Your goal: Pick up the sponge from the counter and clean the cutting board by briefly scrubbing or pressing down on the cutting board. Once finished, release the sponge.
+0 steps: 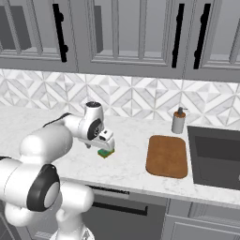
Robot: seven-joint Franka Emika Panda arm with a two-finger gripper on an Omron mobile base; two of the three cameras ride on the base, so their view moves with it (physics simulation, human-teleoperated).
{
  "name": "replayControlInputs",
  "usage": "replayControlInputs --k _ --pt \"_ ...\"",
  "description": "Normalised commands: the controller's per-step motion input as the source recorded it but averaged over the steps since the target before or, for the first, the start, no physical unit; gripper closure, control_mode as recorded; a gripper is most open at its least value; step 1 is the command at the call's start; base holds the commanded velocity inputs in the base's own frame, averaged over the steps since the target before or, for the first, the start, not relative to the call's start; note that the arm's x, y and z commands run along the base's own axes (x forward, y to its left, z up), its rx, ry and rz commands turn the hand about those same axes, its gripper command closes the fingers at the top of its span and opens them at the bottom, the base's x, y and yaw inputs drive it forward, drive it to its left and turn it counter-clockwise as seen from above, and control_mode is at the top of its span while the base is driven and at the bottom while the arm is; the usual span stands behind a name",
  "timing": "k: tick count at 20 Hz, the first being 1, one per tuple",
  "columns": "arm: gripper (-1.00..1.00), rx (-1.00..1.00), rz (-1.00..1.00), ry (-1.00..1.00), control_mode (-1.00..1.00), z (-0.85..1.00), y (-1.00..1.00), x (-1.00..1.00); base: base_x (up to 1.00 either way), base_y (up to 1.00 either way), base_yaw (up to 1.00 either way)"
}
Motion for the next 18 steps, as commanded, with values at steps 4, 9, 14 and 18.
replayControlInputs --k 4,9,14,18 --pt "-1.00 0.00 -0.03 0.01 -1.00 -0.26 -0.04 0.15 0.00 0.00 0.00" --pt "-1.00 0.00 -0.03 0.00 -1.00 -0.20 0.00 0.15 0.00 0.00 0.00" --pt "-1.00 0.00 -0.02 0.00 -1.00 -0.18 0.00 0.15 0.00 0.00 0.00" --pt "-1.00 0.00 -0.01 0.00 -1.00 -0.13 0.00 0.20 0.00 0.00 0.00"
